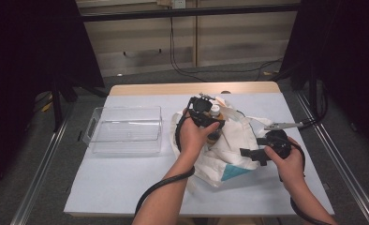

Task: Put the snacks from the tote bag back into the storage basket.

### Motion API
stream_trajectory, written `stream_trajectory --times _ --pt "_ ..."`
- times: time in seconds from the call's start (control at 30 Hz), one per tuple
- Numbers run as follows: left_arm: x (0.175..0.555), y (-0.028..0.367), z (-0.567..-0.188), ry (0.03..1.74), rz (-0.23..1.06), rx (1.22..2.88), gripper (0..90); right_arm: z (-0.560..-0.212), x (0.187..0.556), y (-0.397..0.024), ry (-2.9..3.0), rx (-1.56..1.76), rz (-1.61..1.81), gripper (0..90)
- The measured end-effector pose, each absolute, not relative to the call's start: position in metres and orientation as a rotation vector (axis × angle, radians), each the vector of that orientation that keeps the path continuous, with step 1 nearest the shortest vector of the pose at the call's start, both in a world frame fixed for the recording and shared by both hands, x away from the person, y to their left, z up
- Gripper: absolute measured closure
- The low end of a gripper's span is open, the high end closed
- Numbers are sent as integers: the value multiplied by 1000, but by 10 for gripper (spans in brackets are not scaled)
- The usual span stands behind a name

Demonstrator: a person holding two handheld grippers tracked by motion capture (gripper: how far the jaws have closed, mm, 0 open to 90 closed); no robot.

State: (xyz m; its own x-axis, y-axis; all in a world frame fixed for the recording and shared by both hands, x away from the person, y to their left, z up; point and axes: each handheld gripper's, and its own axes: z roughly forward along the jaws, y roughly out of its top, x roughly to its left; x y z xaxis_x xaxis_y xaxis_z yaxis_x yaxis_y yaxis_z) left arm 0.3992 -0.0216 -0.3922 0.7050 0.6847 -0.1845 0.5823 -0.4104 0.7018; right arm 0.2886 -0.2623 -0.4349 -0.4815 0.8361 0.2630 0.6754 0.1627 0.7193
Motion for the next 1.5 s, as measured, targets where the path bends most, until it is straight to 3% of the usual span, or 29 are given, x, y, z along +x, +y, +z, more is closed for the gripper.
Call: stream_trajectory --times 1.17,1.33,1.5 --pt "398 -23 -392 985 170 2127 290 -432 287 -262 2242 1480 1232 83" --pt "398 -26 -399 998 147 2122 256 -433 287 -261 2243 1473 1223 83" --pt "398 -27 -396 1013 168 2147 296 -432 287 -262 2236 1473 1228 83"
